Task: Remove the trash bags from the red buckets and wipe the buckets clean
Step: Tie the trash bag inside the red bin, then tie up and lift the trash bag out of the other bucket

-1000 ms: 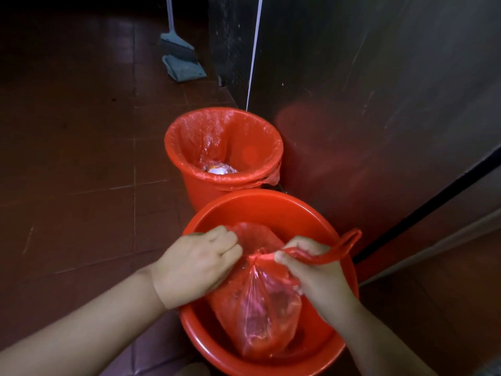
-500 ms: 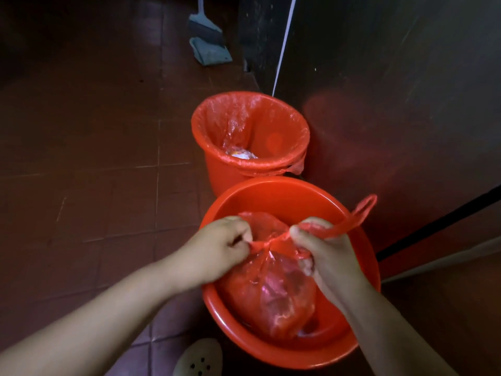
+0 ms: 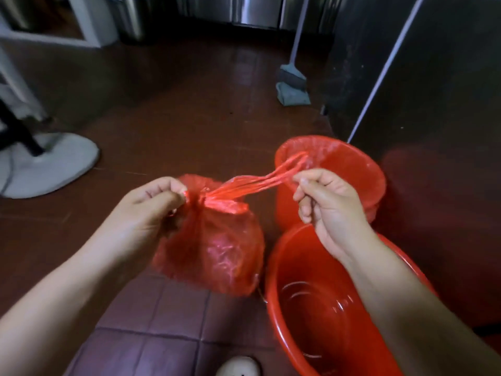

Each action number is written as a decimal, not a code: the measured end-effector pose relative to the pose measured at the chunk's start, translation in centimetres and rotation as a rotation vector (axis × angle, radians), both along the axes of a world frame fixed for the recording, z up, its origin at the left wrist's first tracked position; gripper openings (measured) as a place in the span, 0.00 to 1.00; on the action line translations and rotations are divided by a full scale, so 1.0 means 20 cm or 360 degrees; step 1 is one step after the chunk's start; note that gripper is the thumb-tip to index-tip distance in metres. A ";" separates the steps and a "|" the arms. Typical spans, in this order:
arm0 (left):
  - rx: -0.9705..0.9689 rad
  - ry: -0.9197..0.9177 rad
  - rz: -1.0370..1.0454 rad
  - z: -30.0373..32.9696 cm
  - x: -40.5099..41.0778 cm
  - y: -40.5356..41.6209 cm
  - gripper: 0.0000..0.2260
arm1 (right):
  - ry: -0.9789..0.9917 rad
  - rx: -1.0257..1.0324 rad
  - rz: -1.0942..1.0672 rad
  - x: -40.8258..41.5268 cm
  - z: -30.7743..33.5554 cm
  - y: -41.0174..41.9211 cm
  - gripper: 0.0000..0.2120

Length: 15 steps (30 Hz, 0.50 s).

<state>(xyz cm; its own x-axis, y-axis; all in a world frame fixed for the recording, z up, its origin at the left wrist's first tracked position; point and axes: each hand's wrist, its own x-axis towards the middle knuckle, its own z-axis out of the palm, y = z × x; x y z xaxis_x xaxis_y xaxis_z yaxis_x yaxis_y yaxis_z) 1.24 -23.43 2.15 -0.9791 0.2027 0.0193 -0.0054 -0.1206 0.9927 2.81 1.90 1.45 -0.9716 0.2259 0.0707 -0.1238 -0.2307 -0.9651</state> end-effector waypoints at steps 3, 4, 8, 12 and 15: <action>-0.0161 -0.0138 0.0316 -0.25 -0.03 -0.18 0.12 | -0.0226 0.0256 -0.0095 -0.11 -0.20 -0.02 0.08; -0.0196 -0.0212 0.0431 -0.35 -0.03 -0.24 0.13 | -0.0313 0.0411 -0.0138 -0.15 -0.26 0.01 0.08; -0.0281 -0.0596 0.0942 -0.75 -0.08 -0.45 0.13 | -0.0407 0.1316 -0.0208 -0.34 -0.46 0.13 0.06; -0.0629 -0.0868 0.1170 -1.11 -0.08 -0.55 0.14 | -0.0243 0.2151 -0.0251 -0.50 -0.56 0.21 0.09; -0.0884 -0.0731 0.1082 -1.20 -0.09 -0.52 0.15 | -0.0294 0.2580 -0.0344 -0.60 -0.60 0.27 0.16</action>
<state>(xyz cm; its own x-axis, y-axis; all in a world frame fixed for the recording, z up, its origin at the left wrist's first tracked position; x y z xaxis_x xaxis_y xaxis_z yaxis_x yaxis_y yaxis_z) -0.47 -33.85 -21.89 -0.7789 -0.5401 -0.3187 -0.5062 0.2415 0.8279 -9.24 7.24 -10.59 -0.9555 0.1603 0.2478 0.1194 0.9778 -0.1723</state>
